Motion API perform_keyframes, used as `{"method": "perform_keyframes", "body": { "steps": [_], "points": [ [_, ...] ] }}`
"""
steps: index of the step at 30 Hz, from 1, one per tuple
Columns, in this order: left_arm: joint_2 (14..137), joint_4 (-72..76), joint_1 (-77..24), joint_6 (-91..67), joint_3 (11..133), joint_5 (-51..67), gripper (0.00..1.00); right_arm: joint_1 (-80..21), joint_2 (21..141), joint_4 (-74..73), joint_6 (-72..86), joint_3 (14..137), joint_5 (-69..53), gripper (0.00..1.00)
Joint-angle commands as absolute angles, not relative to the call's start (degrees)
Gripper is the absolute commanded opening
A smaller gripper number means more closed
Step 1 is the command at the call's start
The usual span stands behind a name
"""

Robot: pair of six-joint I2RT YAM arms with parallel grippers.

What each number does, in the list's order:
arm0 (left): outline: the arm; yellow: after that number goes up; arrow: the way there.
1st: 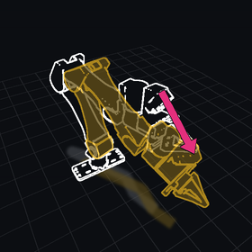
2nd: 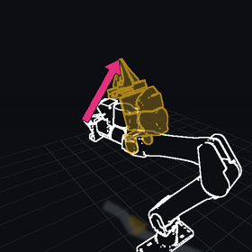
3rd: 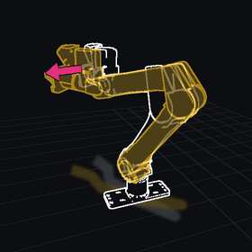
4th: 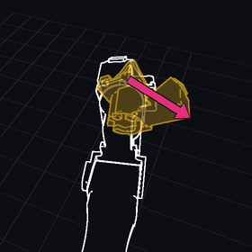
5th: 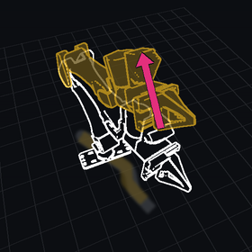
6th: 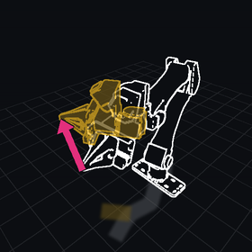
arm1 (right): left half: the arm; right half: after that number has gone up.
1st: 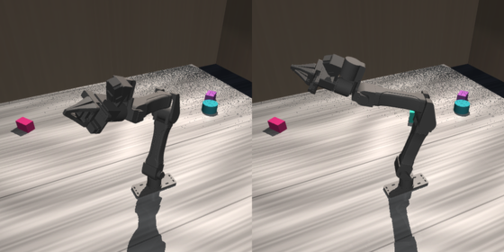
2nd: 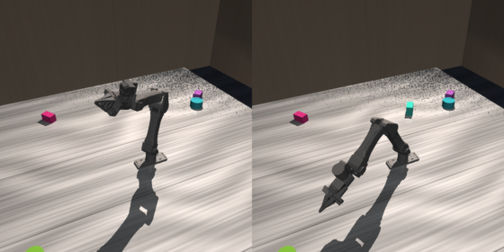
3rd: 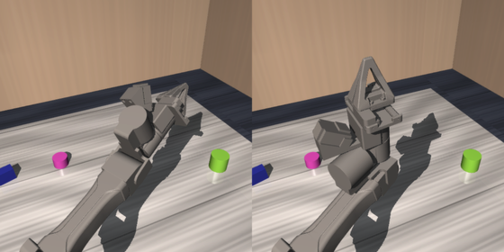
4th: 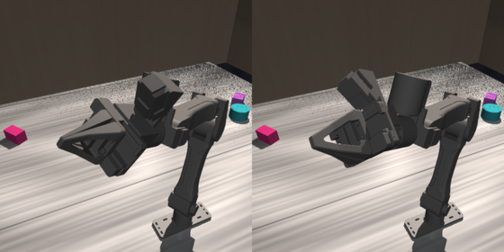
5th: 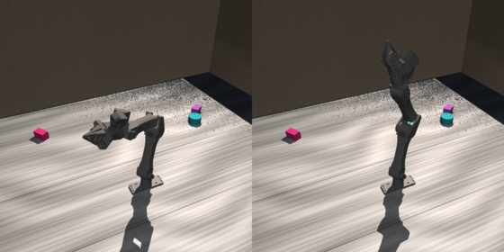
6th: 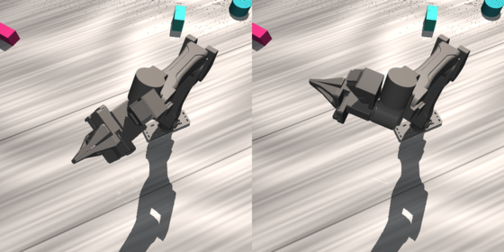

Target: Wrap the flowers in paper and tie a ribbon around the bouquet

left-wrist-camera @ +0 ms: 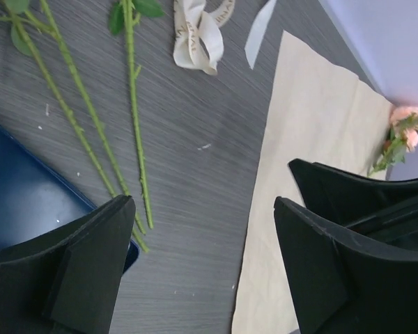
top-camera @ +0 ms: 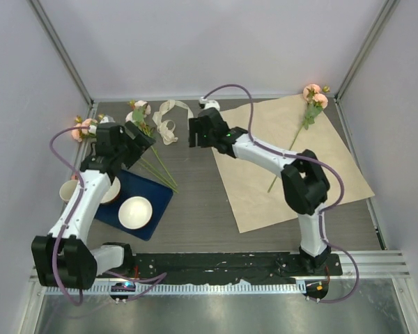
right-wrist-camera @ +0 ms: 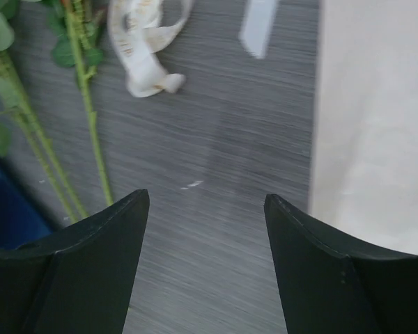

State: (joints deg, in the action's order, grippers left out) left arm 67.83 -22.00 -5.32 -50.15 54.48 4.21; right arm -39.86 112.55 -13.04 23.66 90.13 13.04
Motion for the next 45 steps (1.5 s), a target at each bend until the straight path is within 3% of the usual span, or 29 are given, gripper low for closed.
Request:
{"method": "perform_keyframes", "body": {
  "steps": [1, 10, 17, 23, 29, 31, 34, 35, 36, 45],
  "points": [
    [79.77, -28.11, -4.13, -45.20, 63.96, 4.30, 0.86, -40.52, 117.60, -13.62, 27.59, 98.70, 2.48, 0.73],
    [106.33, -30.06, -3.08, -44.73, 79.80, 0.53, 0.65, -37.80, 103.55, -12.74, 24.70, 84.30, 4.66, 0.73],
    [113.28, -26.99, -3.78, -47.55, 80.95, -4.57, 0.59, -30.68, 93.96, -9.67, 25.58, 70.24, 1.32, 0.73],
    [116.71, -28.12, -4.48, -48.69, 82.87, -9.05, 0.47, -29.36, 91.58, -9.05, 25.31, 67.06, 1.14, 0.73],
    [120.05, -29.88, -6.33, -48.96, 86.56, -14.58, 0.45, -29.44, 91.32, -8.96, 26.01, 65.66, 0.97, 0.72],
    [121.29, -31.28, -6.33, -48.52, 87.71, -15.29, 0.36, -29.53, 90.79, -8.96, 26.63, 65.22, 0.88, 0.72],
    [119.11, -29.63, -6.33, -46.33, 87.63, -16.70, 0.22, -29.44, 89.57, -9.14, 26.98, 64.34, 0.79, 0.72],
    [118.05, -29.53, -6.24, -44.75, 87.71, -16.70, 0.15, -29.44, 89.21, -9.05, 26.90, 63.73, -1.38, 0.72],
    [116.38, -30.31, -6.15, -44.30, 88.06, -17.13, 0.00, -29.44, 88.95, -8.97, 26.81, 63.37, -1.93, 0.72],
    [85.02, -23.03, -8.61, -38.94, 74.55, -3.18, 0.00, -31.02, 94.03, -2.64, 24.16, 67.58, -28.98, 0.81]
  ]
}}
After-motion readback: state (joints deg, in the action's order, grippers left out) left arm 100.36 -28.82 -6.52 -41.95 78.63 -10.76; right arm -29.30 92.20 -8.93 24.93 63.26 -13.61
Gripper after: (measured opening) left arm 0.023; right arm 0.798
